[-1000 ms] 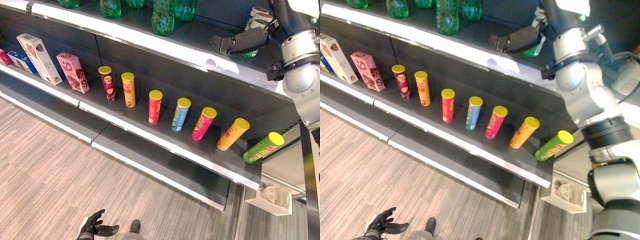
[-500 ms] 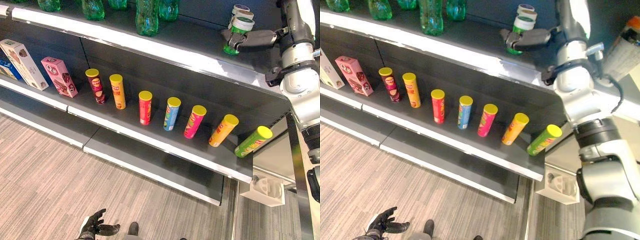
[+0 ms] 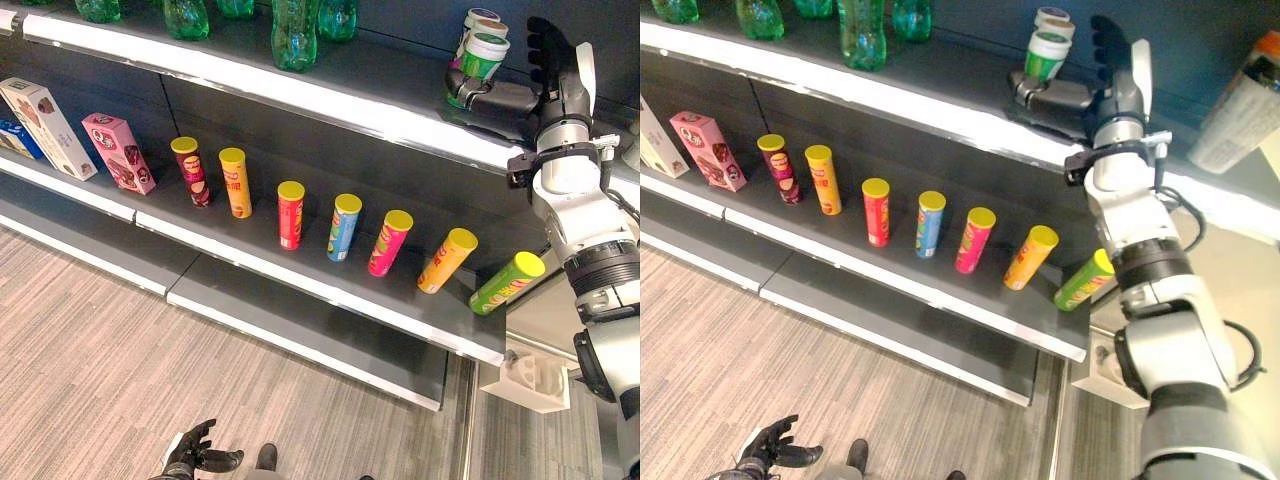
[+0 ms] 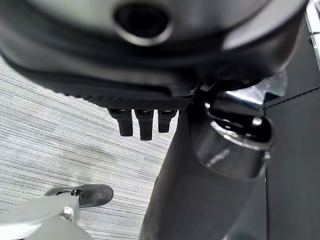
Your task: Put the goods on the table back onto the shelves and tidy them up.
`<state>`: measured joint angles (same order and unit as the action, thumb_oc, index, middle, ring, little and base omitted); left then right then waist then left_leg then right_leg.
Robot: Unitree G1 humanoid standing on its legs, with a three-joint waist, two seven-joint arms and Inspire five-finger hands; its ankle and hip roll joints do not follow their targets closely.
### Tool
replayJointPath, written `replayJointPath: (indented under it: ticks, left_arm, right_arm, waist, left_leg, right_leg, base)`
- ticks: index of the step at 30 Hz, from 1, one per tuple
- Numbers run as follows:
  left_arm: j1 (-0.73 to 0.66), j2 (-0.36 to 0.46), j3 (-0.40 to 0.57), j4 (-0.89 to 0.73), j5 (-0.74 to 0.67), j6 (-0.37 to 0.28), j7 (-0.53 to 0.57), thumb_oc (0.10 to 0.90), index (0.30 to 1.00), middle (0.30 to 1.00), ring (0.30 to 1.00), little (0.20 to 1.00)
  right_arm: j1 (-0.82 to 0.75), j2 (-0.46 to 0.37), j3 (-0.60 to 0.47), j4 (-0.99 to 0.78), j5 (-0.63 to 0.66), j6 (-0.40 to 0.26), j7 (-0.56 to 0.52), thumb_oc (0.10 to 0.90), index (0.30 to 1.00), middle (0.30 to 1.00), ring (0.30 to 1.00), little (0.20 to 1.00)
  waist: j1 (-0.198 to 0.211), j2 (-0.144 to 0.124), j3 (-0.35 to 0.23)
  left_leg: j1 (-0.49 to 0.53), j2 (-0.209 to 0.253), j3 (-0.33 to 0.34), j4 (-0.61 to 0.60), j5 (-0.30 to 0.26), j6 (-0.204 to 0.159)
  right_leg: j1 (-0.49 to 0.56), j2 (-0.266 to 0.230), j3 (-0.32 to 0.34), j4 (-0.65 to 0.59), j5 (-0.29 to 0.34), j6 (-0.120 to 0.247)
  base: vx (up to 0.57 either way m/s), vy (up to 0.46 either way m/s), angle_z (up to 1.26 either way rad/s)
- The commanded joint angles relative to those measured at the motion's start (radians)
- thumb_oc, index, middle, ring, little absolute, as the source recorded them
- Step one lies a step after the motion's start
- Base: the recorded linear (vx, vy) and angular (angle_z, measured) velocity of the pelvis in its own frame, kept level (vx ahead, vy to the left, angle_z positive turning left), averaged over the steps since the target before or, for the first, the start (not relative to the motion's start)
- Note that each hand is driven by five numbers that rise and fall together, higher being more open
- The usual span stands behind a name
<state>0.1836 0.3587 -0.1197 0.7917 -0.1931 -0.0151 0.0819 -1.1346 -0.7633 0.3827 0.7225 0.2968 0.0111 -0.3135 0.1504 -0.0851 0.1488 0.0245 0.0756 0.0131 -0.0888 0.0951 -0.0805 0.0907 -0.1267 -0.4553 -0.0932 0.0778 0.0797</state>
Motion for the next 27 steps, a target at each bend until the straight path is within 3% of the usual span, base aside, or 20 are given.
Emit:
replayJointPath:
  ticks: [1, 15, 27]
  left_arm:
    - [-0.042, 0.067, -0.041, 0.016, 0.009, -0.026, 0.025, 0.800, 0.900, 0.900, 0.900, 0.900]
    - [-0.062, 0.063, -0.054, 0.039, 0.012, -0.021, 0.037, 0.800, 0.900, 0.900, 0.900, 0.900]
    - [-0.078, 0.064, -0.064, 0.047, 0.013, -0.026, 0.051, 0.800, 0.900, 0.900, 0.900, 0.900]
  right_arm:
    - [-0.207, -0.018, 0.003, 0.038, 0.012, -0.045, -0.072, 0.800, 0.900, 0.900, 0.900, 0.900]
    - [-0.211, 0.080, -0.007, 0.078, 0.039, -0.025, -0.076, 0.800, 0.900, 0.900, 0.900, 0.900]
    - [-0.232, 0.118, -0.007, 0.111, 0.003, -0.012, -0.095, 0.800, 0.900, 0.900, 0.900, 0.900]
  waist:
    - [0.015, -0.049, -0.062]
    - [0.017, -0.053, -0.059]
    - [0.026, -0.051, -0.049]
  left_leg:
    - [0.008, 0.019, 0.059, 0.002, -0.106, -0.028]
    - [0.012, 0.011, 0.068, 0.002, -0.111, -0.021]
    - [0.001, -0.012, 0.064, 0.002, -0.116, -0.005]
  right_leg:
    - [0.043, -0.088, -0.006, 0.018, -0.055, 0.093]
    - [0.036, -0.099, 0.002, 0.021, -0.041, 0.098]
    - [0.025, -0.126, -0.003, 0.034, -0.026, 0.109]
  base:
    - [0.00, 0.000, 0.00]
    - [0.00, 0.009, 0.00]
    - [0.00, 0.032, 0.00]
